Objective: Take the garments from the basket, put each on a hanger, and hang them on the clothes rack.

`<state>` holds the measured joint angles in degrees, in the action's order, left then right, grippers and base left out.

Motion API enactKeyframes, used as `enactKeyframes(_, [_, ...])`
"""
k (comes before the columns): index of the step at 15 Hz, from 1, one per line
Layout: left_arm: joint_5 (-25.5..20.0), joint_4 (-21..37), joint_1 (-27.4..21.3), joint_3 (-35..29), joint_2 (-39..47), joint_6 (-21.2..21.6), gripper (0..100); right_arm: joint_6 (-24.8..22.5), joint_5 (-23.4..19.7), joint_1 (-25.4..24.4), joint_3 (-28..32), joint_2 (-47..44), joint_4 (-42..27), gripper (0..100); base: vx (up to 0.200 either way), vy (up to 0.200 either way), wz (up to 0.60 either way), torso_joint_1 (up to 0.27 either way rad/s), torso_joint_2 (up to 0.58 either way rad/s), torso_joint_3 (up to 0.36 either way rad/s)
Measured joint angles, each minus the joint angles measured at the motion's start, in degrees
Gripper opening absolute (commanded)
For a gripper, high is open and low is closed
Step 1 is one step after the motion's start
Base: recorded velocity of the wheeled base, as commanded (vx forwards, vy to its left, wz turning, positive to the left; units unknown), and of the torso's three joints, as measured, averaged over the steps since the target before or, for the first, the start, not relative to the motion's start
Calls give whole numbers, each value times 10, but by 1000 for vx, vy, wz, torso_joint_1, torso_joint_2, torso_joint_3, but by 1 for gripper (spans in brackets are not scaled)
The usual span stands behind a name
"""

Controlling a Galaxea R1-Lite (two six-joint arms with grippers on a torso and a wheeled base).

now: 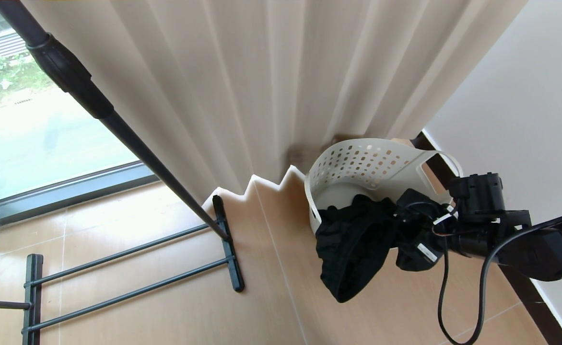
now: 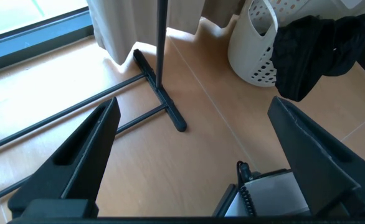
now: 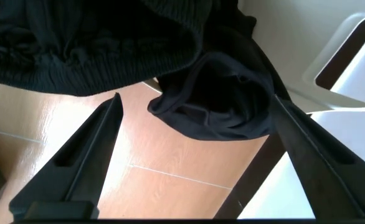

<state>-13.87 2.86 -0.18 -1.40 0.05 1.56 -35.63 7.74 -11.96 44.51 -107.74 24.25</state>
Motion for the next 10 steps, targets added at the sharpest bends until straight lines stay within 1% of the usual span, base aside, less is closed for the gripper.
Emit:
enactKeyframes(5, [0,0,0,0,0,0,100,12,-2,2,25,-41,6,100,0,0,0,0,0,0])
enactKeyframes(8, [0,-1,0,0,0,0,100,38,-2,3,46,-65,6,100,0,0,0,0,0,0])
enactKeyframes(10, [0,0,0,0,0,0,100,47,-3,6,59,-76,6,100,0,0,0,0,0,0])
